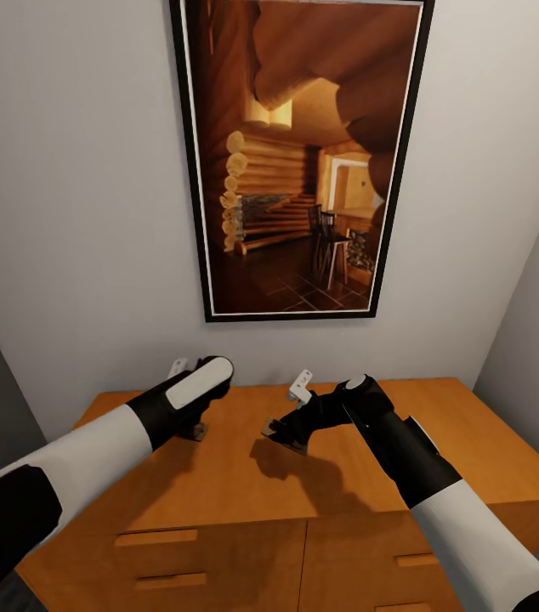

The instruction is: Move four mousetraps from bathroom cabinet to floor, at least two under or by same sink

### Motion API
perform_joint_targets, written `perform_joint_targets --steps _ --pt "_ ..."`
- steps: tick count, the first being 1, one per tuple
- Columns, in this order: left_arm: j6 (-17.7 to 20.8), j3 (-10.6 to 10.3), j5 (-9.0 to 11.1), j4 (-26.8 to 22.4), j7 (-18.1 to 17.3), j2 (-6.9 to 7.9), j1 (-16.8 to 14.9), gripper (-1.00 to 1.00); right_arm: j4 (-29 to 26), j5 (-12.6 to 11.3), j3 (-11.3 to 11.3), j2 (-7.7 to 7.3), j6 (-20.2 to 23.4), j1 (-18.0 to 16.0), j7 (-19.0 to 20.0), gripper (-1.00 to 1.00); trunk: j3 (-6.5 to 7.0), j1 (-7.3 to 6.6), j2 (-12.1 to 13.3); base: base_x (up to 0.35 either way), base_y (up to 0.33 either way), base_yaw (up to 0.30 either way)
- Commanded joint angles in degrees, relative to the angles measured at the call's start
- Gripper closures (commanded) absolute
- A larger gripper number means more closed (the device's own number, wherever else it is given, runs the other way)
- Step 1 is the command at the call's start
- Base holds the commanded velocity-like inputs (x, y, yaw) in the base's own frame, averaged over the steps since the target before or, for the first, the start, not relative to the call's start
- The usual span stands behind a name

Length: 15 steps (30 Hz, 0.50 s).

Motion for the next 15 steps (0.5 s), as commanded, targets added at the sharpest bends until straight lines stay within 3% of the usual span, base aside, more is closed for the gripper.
perform_joint_targets --steps 1,15 --pt "-0.25 -0.24 0.25 -0.06 0.0 0.09 -0.11 -1.0 -0.08 0.56 0.06 -0.02 0.12 -0.06 0.45 1.0 -0.08 0.01 -0.05 0.0 0.0 0.0" --pt "-0.25 0.39 0.2 -0.08 -0.23 0.29 -0.11 -1.0 -0.08 0.56 0.05 -0.01 0.14 -0.03 0.45 1.0 -0.08 0.01 -0.05 0.0 0.0 0.0"
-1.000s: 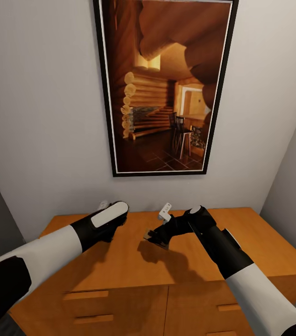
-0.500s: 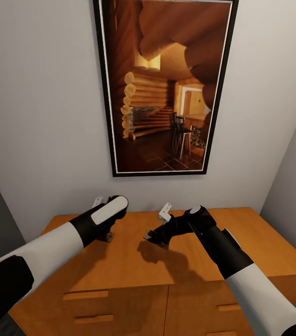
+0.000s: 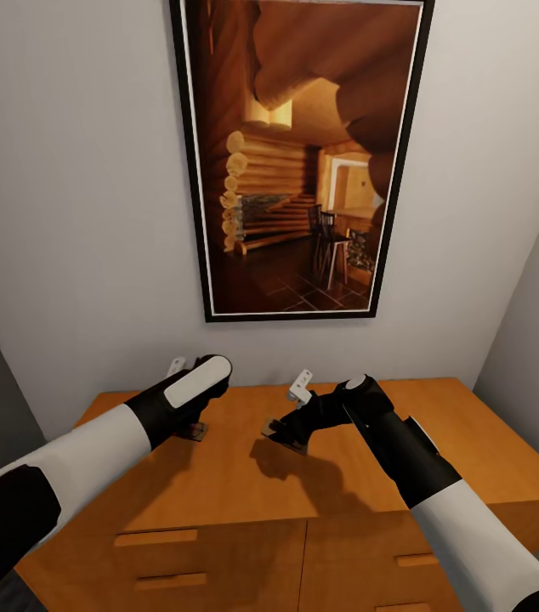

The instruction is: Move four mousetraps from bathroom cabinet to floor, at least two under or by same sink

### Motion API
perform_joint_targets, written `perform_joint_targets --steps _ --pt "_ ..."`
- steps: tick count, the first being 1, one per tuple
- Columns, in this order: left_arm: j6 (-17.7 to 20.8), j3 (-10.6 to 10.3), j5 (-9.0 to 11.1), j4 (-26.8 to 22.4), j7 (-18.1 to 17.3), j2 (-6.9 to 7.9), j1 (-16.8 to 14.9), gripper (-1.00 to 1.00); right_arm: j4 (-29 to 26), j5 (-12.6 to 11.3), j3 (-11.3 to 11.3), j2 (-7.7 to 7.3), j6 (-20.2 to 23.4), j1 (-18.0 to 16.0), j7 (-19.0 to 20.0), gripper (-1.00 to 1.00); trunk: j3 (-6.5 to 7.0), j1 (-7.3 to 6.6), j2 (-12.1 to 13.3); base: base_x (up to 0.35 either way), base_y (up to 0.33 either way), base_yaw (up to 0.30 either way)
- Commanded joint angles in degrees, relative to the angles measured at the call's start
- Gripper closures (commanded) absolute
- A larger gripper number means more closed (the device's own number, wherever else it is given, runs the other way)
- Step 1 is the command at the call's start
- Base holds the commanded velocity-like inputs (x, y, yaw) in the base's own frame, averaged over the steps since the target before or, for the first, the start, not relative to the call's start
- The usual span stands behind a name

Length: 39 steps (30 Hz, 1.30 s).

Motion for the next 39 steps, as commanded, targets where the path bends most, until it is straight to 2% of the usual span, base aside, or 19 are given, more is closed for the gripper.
perform_joint_targets --steps 1,8,31,39 --pt "-0.27 -0.26 0.26 0.0 0.04 0.09 -0.11 -1.0 -0.08 0.56 0.06 -0.03 0.12 -0.06 0.45 1.0 -0.08 0.01 -0.05 0.0 0.0 0.0" --pt "-0.27 -0.01 0.26 0.13 0.18 0.76 -0.11 -1.0 -0.03 0.56 0.08 0.03 0.12 -0.07 0.42 1.0 -0.08 0.01 -0.05 0.0 0.0 0.0" --pt "-0.32 0.23 0.33 0.32 -0.02 1.64 -0.11 -1.0 0.01 0.56 0.14 0.14 0.12 -0.06 0.37 1.0 -0.08 0.01 -0.05 0.0 0.0 0.0" --pt "-0.32 1.69 0.35 1.19 -0.04 1.73 -0.11 -1.0 0.01 0.56 0.14 0.14 0.12 -0.06 0.37 1.0 -0.08 0.01 -0.05 0.0 0.0 0.0"
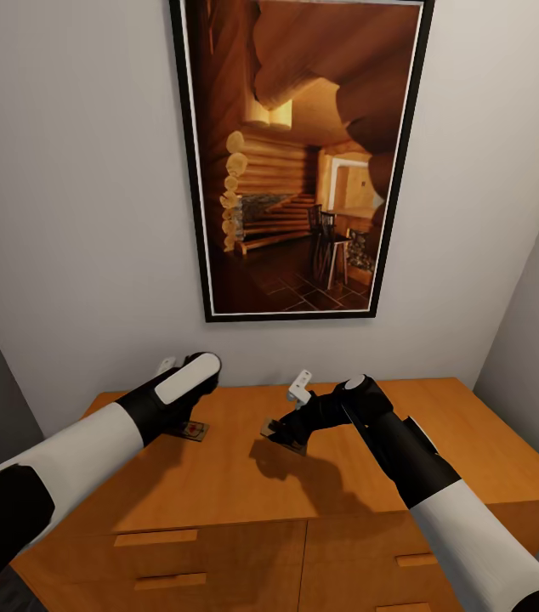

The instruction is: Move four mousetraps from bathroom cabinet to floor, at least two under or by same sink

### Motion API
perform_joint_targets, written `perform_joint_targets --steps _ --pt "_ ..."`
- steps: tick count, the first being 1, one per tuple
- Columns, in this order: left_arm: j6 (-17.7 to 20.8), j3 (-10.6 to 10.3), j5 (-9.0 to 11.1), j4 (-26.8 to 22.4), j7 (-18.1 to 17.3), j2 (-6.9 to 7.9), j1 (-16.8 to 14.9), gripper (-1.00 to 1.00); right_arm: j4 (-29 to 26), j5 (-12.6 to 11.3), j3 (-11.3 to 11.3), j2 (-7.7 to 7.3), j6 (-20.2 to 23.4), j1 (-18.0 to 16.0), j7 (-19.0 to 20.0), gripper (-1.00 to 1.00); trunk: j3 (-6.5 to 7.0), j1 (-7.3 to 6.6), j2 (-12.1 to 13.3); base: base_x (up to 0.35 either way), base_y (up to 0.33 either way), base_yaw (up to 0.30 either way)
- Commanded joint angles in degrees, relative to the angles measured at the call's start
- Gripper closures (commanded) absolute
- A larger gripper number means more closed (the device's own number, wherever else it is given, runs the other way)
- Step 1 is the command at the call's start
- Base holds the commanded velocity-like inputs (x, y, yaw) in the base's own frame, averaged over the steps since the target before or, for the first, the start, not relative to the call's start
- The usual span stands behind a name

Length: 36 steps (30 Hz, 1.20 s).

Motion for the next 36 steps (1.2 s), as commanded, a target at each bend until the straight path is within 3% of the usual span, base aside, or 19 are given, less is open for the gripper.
perform_joint_targets --steps 1,8,36 --pt "-0.23 -0.23 0.27 0.88 0.05 0.01 -0.11 -1.0 -0.11 0.57 0.06 -0.02 0.12 -0.06 0.45 1.0 -0.08 0.01 -0.05 0.0 0.0 0.0" --pt "-0.24 -0.14 0.2 4.67 0.05 -0.13 -0.09 -1.0 -0.16 0.57 0.06 -0.02 0.12 -0.07 0.45 1.0 -0.08 0.01 -0.05 0.0 0.0 0.0" --pt "-0.26 -0.52 0.35 5.28 0.46 -0.13 0.47 -1.0 -0.08 0.57 0.06 -0.02 0.12 -0.06 0.47 1.0 -0.08 0.01 -0.05 0.0 0.0 0.0"
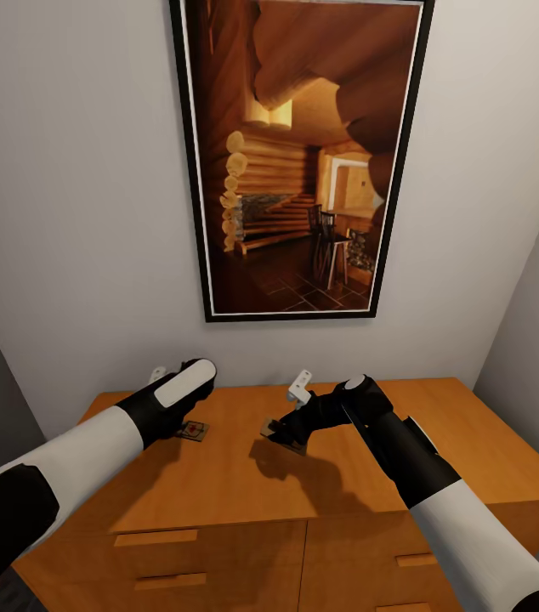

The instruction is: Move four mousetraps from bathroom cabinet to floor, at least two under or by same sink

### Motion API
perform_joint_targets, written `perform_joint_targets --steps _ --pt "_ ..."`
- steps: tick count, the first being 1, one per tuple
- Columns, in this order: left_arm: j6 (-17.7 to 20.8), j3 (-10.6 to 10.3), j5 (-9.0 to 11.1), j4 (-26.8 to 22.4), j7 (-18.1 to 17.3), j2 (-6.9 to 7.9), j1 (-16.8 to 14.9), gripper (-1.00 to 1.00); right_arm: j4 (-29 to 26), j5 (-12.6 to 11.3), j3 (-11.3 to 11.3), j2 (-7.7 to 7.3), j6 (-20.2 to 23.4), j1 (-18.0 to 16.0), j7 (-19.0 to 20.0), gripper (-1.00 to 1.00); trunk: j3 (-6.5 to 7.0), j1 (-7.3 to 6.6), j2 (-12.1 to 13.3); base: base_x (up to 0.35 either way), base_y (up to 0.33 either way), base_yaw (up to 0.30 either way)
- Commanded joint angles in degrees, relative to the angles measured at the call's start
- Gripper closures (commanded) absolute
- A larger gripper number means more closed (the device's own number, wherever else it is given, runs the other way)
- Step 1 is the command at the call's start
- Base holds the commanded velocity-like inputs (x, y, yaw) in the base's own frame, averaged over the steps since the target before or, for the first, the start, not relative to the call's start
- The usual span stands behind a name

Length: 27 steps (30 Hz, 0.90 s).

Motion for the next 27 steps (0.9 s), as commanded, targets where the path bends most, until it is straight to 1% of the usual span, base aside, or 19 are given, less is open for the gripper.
perform_joint_targets --steps 1,16,27 --pt "-0.25 -0.38 0.32 -0.06 0.04 0.07 -0.11 -1.0 -0.08 0.54 0.06 -0.02 0.12 -0.06 0.46 1.0 -0.08 0.01 -0.06 0.0 0.0 0.0" --pt "-0.31 -0.38 0.33 0.12 -0.12 0.02 -0.01 -1.0 -0.08 0.56 0.06 -0.02 0.12 -0.06 0.46 1.0 -0.08 0.01 -0.06 0.0 0.0 0.0" --pt "-0.32 -0.43 0.38 3.85 -0.26 -0.53 0.08 -1.0 -0.08 0.56 0.06 -0.02 0.12 -0.06 0.45 1.0 -0.08 0.01 -0.06 0.0 0.0 0.0"
